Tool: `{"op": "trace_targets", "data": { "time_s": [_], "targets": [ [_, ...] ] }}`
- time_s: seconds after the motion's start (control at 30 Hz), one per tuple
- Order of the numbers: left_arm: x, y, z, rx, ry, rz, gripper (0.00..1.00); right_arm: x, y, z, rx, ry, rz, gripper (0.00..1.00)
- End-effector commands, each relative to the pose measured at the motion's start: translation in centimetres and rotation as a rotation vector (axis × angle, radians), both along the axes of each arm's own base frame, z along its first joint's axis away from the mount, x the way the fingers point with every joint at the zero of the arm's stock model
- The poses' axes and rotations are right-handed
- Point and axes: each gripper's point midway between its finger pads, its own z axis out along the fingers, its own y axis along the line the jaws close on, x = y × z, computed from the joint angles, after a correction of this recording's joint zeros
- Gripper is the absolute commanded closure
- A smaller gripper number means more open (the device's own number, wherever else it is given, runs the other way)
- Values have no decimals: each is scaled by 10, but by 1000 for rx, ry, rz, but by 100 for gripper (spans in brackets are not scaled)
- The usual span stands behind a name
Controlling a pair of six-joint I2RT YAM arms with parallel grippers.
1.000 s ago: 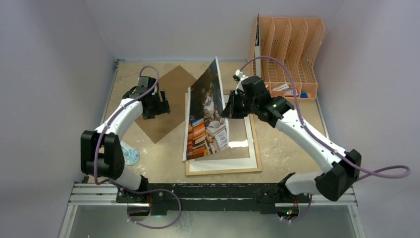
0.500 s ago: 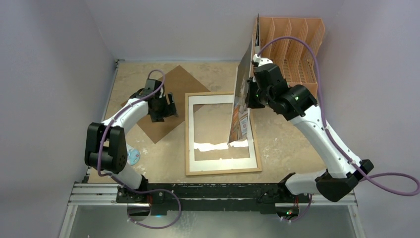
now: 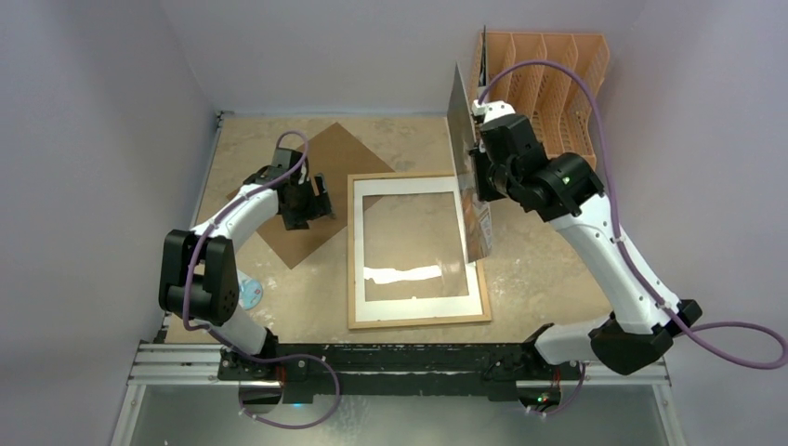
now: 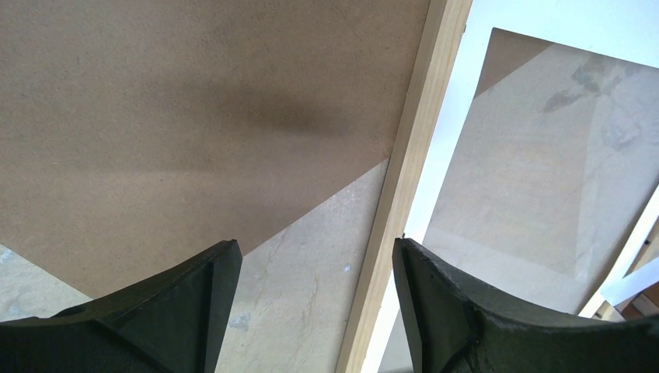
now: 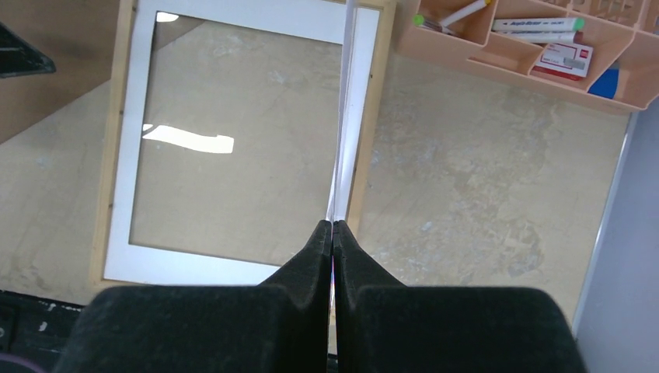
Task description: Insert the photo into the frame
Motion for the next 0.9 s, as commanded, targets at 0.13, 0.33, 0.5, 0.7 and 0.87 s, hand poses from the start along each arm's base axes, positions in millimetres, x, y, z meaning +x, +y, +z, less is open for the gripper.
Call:
{"op": "trace_targets", "data": {
  "time_s": [0.13,0.33,0.5,0.7,0.87],
  "targets": [
    [6,-18,38,-104,-56,9,25,8,14,-35,-164,88,25,100],
    [13,-18,80,-135,-168,40,25,0,61,-71,-190,173,109,100],
    [20,-14,125,-177,-315,119,22,-11,111,-95,-71,251,197,100],
    [20,-10,154,-228,-428,187,18,-23,170,-116,164,346,282,100],
    [16,1,160,-215,-511,232,14,-24,205,-122,350,375,288,100]
  ]
}}
